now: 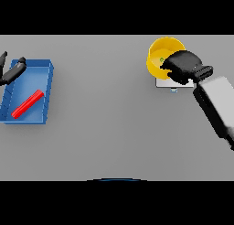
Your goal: Pick up the red beaker and tilt it to pour out 1 green nut into yellow bowl. Pick up the yellow bowl and place it on the metallic measuring scale.
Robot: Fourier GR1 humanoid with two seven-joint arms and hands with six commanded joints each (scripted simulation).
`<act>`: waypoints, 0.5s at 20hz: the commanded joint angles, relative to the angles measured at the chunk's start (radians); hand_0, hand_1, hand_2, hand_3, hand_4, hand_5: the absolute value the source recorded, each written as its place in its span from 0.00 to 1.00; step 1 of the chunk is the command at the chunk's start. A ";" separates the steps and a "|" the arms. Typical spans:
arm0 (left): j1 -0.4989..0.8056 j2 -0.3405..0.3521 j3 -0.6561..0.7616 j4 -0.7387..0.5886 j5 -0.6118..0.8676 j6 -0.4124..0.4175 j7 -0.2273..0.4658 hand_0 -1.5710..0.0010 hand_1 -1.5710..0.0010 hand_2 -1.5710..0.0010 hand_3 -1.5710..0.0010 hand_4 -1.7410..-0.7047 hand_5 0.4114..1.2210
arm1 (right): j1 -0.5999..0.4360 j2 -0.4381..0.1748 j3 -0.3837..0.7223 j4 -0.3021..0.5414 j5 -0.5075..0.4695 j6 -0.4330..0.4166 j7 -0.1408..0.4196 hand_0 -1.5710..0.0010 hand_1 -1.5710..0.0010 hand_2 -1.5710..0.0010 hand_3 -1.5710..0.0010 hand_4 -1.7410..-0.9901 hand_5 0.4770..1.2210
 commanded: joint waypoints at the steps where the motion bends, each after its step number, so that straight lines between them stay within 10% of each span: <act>1: -0.009 -0.003 -0.005 0.002 -0.006 0.002 0.017 1.00 1.00 1.00 1.00 0.98 0.40 | -0.001 -0.007 -0.007 0.025 -0.001 -0.004 -0.020 0.00 0.00 0.02 0.27 0.00 1.00; 10: -0.005 0.000 -0.005 0.002 -0.006 0.000 0.013 1.00 1.00 1.00 1.00 0.98 0.37 | -0.058 0.033 -0.066 0.289 0.010 -0.082 -0.061 0.00 0.00 0.10 0.14 0.00 1.00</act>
